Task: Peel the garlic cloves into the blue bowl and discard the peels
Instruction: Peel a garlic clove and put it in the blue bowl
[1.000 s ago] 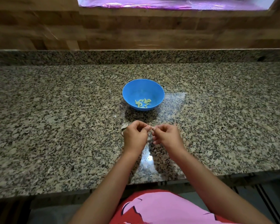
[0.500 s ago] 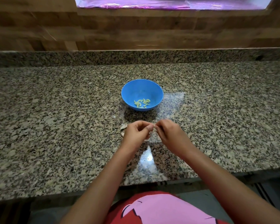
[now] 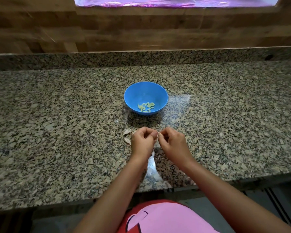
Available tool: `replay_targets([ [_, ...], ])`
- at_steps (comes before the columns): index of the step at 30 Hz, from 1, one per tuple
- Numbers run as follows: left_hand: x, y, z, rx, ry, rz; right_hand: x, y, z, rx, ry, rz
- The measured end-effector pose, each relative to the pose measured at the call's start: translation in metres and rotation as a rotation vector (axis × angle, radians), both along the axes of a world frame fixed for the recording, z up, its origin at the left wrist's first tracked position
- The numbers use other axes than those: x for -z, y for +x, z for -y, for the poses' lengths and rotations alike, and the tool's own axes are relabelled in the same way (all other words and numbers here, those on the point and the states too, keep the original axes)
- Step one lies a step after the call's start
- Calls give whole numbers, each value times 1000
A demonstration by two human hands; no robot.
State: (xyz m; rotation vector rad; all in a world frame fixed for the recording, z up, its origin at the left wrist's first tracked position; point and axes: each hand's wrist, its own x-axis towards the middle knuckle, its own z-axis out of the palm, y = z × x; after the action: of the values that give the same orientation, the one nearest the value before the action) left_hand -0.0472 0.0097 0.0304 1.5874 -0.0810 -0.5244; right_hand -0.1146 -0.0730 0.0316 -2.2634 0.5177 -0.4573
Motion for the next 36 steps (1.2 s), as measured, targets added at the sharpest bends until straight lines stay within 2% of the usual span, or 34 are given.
replay_targets([
  [5, -1, 0, 1, -35, -101, -143, 0, -1, 1, -15, 25, -25],
  [9, 0, 2, -4, 123, -40, -15, 0, -4, 7, 30, 116, -44],
  [12, 2, 6, -8, 187, -49, -19, -4, -5, 9, -6, 157, -94],
  [15, 0, 5, -7, 179, -112, -71, -11, -5, 12, -9, 322, -95],
  [19, -3, 3, -6, 150, -119, -23, -11, -3, 23, 81, 588, -63],
  [20, -3, 3, -8, 141, -129, -23, -11, -3, 25, 91, 597, -76],
  [24, 6, 6, -14, 157, -136, -106, -10, -5, 24, 11, 262, -297],
  [29, 9, 7, -20, 138, -180, -206, -10, -1, 22, -63, 2, -401],
  [33, 6, 10, -23, 112, -201, -256, -6, -1, 24, 15, 33, -304],
  [36, 6, 10, -22, 104, -182, -246, -7, -1, 24, 13, 267, -264],
])
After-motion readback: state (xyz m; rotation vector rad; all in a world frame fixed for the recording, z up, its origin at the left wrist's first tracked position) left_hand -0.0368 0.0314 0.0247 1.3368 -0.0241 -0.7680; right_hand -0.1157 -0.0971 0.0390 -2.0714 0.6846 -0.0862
